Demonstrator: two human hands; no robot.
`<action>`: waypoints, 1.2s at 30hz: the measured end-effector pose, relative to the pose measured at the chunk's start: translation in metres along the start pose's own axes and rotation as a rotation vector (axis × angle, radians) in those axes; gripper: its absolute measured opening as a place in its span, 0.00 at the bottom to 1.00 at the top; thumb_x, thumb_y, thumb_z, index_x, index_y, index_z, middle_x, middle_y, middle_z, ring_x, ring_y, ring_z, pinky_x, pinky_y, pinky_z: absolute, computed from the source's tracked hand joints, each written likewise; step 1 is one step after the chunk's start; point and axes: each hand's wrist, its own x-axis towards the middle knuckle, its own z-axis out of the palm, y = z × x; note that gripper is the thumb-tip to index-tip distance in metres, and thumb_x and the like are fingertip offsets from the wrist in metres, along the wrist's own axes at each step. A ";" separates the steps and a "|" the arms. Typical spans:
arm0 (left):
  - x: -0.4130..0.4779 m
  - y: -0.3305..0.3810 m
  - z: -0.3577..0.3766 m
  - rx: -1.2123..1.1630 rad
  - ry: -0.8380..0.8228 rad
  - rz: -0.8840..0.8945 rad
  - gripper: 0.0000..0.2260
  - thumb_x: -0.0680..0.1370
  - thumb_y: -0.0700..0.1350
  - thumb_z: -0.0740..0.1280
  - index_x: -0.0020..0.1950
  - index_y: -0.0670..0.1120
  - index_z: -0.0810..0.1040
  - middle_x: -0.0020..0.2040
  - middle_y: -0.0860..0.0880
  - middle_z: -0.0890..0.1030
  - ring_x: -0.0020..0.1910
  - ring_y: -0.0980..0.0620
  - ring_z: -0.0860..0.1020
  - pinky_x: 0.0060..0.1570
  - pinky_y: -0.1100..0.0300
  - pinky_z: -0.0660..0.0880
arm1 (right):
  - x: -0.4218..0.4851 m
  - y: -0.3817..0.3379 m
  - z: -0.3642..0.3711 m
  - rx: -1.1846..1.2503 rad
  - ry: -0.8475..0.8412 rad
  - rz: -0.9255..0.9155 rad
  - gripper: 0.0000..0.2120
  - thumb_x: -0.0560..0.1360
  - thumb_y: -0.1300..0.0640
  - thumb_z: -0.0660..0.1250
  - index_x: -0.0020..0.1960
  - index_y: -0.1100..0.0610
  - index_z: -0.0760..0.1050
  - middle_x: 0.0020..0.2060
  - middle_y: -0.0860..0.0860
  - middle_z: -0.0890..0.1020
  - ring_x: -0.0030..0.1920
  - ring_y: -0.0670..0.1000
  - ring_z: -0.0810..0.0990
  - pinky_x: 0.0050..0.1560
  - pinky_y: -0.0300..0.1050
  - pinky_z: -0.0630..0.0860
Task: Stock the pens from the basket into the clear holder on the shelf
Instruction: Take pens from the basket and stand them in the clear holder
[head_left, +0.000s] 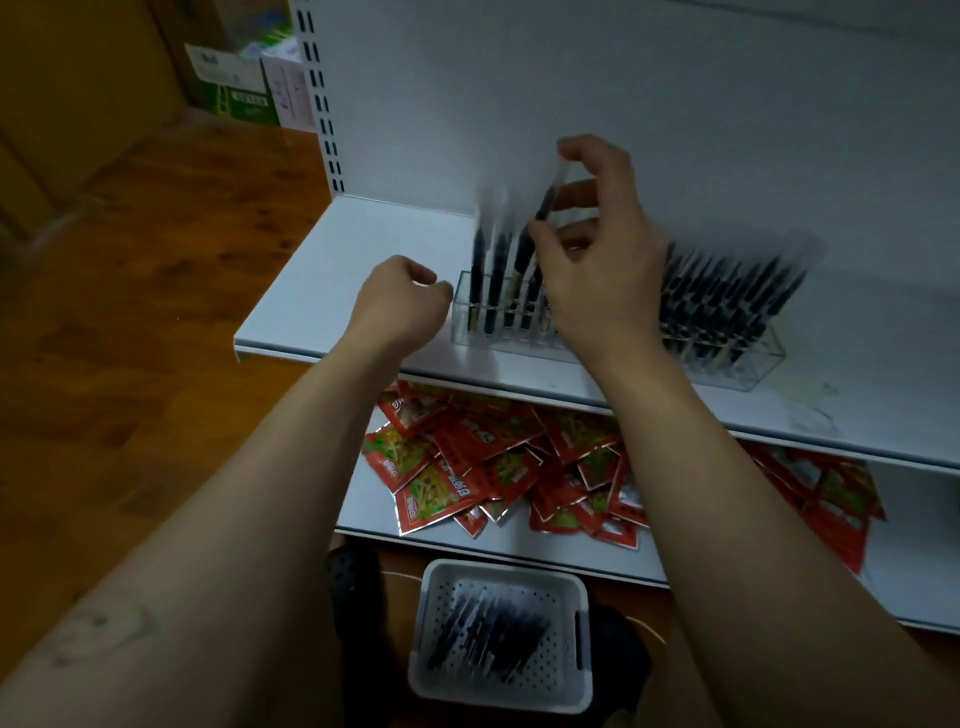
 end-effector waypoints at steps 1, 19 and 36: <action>0.004 -0.001 0.002 0.003 -0.012 -0.007 0.14 0.78 0.50 0.66 0.61 0.46 0.76 0.57 0.46 0.78 0.55 0.46 0.77 0.55 0.49 0.77 | 0.001 0.002 0.001 0.000 0.004 -0.004 0.22 0.75 0.63 0.68 0.67 0.52 0.69 0.49 0.49 0.78 0.40 0.46 0.80 0.41 0.37 0.78; 0.011 -0.011 0.001 -0.018 -0.026 0.028 0.14 0.74 0.53 0.72 0.54 0.47 0.78 0.50 0.48 0.80 0.49 0.49 0.78 0.46 0.55 0.75 | -0.034 0.015 -0.017 -0.173 -0.293 0.142 0.32 0.78 0.58 0.64 0.75 0.38 0.56 0.43 0.44 0.78 0.33 0.46 0.78 0.46 0.50 0.81; -0.112 -0.099 0.059 0.207 -0.210 -0.011 0.10 0.72 0.51 0.73 0.43 0.50 0.73 0.39 0.52 0.79 0.43 0.49 0.78 0.44 0.56 0.74 | -0.166 0.061 -0.024 -0.357 -0.829 0.511 0.09 0.76 0.53 0.66 0.55 0.50 0.79 0.46 0.50 0.83 0.43 0.50 0.79 0.47 0.45 0.78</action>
